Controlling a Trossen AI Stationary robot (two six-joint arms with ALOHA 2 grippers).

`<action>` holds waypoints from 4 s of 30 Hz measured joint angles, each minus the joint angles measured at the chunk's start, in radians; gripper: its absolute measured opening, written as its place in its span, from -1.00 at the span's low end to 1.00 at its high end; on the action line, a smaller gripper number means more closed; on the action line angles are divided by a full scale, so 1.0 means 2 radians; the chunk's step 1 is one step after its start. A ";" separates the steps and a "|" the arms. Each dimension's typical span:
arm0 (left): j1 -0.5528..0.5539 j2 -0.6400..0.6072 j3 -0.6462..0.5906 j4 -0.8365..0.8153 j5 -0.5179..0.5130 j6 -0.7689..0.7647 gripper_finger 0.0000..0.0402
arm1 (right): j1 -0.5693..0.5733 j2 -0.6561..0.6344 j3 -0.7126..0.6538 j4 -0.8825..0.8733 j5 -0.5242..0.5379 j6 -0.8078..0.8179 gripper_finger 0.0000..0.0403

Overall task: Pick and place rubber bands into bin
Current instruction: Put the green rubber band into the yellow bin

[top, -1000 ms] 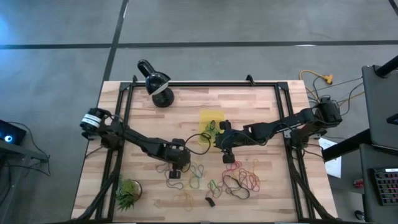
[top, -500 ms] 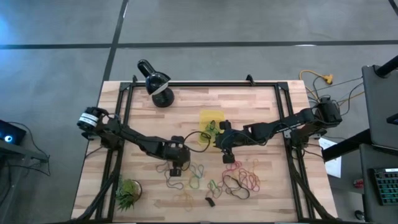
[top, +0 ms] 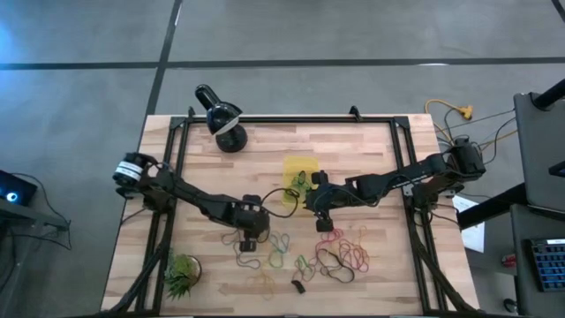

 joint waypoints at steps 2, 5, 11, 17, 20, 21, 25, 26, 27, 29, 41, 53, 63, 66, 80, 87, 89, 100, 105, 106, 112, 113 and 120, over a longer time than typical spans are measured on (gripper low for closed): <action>0.000 0.005 0.001 0.002 0.002 -0.001 -0.58 | 0.000 0.000 0.000 0.000 0.000 0.000 -0.69; 0.000 0.009 0.001 0.005 0.001 0.000 -0.59 | 0.000 0.000 0.000 0.000 0.000 0.000 -0.69; 0.000 0.009 0.001 0.008 0.004 0.003 -0.87 | 0.000 0.000 0.000 0.000 0.000 0.000 -0.69; 0.000 0.009 0.001 0.007 -0.003 0.006 -0.99 | 0.000 0.000 0.000 0.000 0.000 0.000 -0.69; 0.000 0.005 0.001 0.006 -0.008 0.005 -0.99 | 0.000 0.000 0.000 0.000 0.000 0.000 -0.69; 0.000 0.004 0.002 0.004 -0.009 0.005 -1.00 | 0.000 0.000 0.000 0.000 0.000 0.000 -0.69; 0.001 -0.005 0.009 -0.006 -0.029 0.007 -1.00 | 0.000 0.000 0.000 0.000 0.000 -0.001 -0.69; 0.001 -0.009 0.012 -0.011 -0.034 0.006 -1.00 | 0.000 0.000 0.000 -0.001 0.000 -0.002 -0.69; 0.001 -0.014 0.016 -0.017 -0.039 0.006 -1.00 | 0.000 0.000 0.000 -0.001 0.000 -0.003 -0.69; 0.000 -0.022 0.021 -0.030 -0.046 0.007 -1.00 | 0.000 0.000 0.000 -0.001 0.000 -0.003 -0.69; -0.013 -0.090 0.029 0.009 -0.058 0.074 -1.00 | 0.000 0.000 -0.005 -0.001 0.000 -0.012 -0.69; -0.010 -0.099 0.026 -0.037 -0.013 0.044 -1.00 | 0.000 0.000 -0.006 0.000 0.000 -0.012 -0.69; -0.001 -0.100 0.027 -0.146 0.040 -0.047 -1.00 | 0.000 0.000 -0.006 0.000 0.000 -0.012 -0.69; 0.000 -0.100 0.025 -0.167 0.069 -0.063 -1.00 | 0.000 0.000 -0.006 0.000 0.000 -0.012 -0.69; -0.001 -0.109 0.046 -0.023 -0.029 0.113 -1.00 | 0.000 0.000 -0.006 0.000 0.000 -0.014 -0.69; 0.015 -0.101 0.043 0.086 -0.203 0.226 -1.00 | 0.000 0.000 -0.006 0.000 0.000 -0.014 -0.69; 0.029 -0.097 0.043 0.113 -0.209 0.239 -1.00 | 0.000 0.000 -0.006 0.000 0.000 -0.014 -0.69; 0.107 -0.042 0.042 0.188 -0.193 0.256 -1.00 | 0.000 -0.029 -0.006 -0.066 0.001 0.014 -0.69; 0.129 -0.018 0.045 0.221 -0.139 0.256 -1.00 | 0.000 -0.049 -0.006 -0.121 0.002 0.059 -0.69; 0.132 -0.013 0.045 0.226 -0.138 0.255 -1.00 | 0.000 -0.051 -0.009 -0.127 0.002 0.067 -0.69; 0.144 0.001 0.045 0.228 -0.100 0.256 -0.99 | 0.000 -0.060 -0.026 -0.133 0.002 0.089 -0.69; 0.144 0.002 0.047 0.230 -0.090 0.256 -0.97 | 0.000 -0.061 -0.029 -0.135 0.002 0.090 -0.69; 0.145 0.001 0.047 0.232 -0.084 0.264 -0.69 | 0.000 -0.063 -0.035 -0.132 0.002 0.091 -0.69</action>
